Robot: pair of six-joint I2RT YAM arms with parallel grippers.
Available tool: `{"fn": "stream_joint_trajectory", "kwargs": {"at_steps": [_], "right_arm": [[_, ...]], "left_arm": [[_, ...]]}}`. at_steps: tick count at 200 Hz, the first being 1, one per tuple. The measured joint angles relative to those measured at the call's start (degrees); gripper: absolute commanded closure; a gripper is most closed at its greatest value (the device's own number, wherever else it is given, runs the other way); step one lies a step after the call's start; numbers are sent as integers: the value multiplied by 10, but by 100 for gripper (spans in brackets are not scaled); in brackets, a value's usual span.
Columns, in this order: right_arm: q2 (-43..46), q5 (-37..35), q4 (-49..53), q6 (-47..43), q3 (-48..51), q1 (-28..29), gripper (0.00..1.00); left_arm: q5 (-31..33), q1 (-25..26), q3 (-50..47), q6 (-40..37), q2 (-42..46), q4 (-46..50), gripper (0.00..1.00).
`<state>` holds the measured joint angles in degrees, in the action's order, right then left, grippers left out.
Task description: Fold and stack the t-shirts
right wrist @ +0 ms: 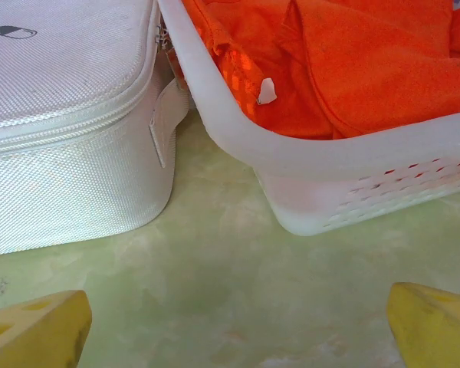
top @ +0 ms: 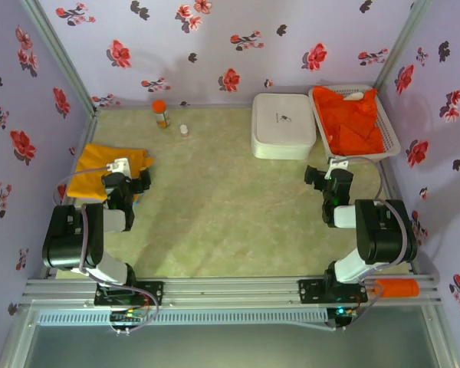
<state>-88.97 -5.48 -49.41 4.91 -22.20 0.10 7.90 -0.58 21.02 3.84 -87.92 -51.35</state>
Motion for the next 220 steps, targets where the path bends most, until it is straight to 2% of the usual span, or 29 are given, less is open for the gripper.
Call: {"fn": "stream_joint_trajectory", "kwargs": {"at_steps": [171, 197, 220], "right_arm": [[4, 2, 4, 0, 0, 0, 1], [62, 2, 75, 0, -7, 4, 1], [133, -3, 175, 3, -53, 7, 1]], "left_arm": [[0, 12, 0, -15, 0, -3, 0], [18, 36, 0, -32, 9, 5, 0], [45, 63, 9, -50, 54, 60, 0]]}}
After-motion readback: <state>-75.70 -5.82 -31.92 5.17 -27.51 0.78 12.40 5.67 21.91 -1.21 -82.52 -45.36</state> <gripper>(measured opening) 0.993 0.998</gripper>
